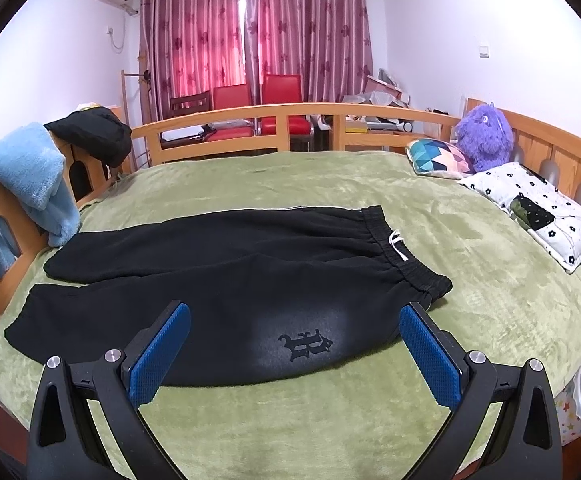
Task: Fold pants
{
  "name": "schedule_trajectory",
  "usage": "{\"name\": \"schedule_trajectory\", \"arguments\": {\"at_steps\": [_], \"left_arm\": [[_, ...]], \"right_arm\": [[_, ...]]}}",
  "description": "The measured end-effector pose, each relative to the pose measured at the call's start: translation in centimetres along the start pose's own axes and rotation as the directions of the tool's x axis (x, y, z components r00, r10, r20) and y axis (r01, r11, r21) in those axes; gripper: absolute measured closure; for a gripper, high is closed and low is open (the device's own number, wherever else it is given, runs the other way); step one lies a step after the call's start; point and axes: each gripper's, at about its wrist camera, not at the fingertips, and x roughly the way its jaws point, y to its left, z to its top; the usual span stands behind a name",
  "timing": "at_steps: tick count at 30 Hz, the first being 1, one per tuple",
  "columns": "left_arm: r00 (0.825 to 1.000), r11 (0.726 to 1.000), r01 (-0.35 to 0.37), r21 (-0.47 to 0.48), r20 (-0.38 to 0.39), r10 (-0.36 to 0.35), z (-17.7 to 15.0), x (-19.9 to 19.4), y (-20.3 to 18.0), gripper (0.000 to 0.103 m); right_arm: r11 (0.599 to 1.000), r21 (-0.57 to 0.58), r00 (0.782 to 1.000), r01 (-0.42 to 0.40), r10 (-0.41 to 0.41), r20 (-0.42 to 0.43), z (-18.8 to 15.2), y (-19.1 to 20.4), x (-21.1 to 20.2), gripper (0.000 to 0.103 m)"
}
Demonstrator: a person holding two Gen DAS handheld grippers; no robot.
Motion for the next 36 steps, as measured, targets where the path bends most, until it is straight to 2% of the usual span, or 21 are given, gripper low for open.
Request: {"name": "schedule_trajectory", "arguments": {"at_steps": [21, 30, 36], "left_arm": [[1.000, 1.000, 0.000, -0.003, 0.004, 0.000, -0.09, -0.45, -0.36, 0.000], [1.000, 1.000, 0.001, -0.004, 0.004, 0.000, -0.11, -0.44, -0.30, 0.000], [1.000, 1.000, -0.028, -0.013, 0.008, 0.029, 0.03, -0.70, -0.48, 0.000]], "right_arm": [[0.999, -0.007, 0.999, -0.043, 0.043, -0.002, 0.33, 0.35, -0.27, 0.001], [0.999, -0.012, 0.999, -0.033, 0.033, 0.007, 0.30, 0.36, -0.28, 0.001], [0.999, -0.017, 1.000, -0.028, 0.028, 0.009, 0.36, 0.54, -0.17, 0.001]]}}
